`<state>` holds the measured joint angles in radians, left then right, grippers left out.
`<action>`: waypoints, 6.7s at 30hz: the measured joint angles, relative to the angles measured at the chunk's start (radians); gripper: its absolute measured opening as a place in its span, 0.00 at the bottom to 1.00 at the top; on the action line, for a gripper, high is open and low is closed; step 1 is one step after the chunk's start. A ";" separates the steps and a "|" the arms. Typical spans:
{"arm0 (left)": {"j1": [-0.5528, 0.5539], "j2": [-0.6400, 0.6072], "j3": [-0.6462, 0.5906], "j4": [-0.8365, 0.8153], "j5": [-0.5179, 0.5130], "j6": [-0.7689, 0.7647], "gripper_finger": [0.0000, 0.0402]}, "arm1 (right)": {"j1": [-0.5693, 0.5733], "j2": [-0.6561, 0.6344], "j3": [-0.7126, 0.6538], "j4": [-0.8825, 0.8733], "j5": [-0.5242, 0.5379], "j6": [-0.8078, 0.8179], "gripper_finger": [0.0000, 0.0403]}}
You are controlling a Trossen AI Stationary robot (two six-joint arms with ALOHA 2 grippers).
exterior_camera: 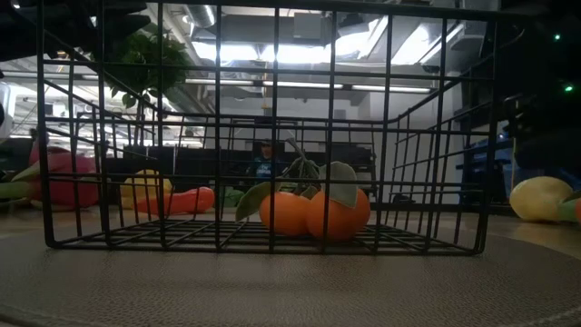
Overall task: Build produce basket
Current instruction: Put the lettuce into the black basket, then put the tangerine into the black basket
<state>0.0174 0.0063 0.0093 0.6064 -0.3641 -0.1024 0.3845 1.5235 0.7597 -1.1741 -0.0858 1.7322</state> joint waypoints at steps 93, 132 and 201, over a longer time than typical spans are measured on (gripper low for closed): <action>0.000 0.000 0.000 0.000 0.014 0.001 0.26 | -0.213 0.371 1.048 0.377 0.038 -1.527 0.33; 0.000 0.000 -0.001 -0.001 0.014 0.001 0.26 | 0.034 0.244 1.213 -0.399 0.534 -1.184 0.34; 0.000 0.000 0.001 -0.122 0.029 -0.001 0.26 | 0.208 0.182 1.210 -0.397 0.583 -0.900 0.34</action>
<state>0.0174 0.0063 0.0101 0.4843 -0.3351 -0.1032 0.5926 1.7058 1.9697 -1.5711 0.4976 0.8326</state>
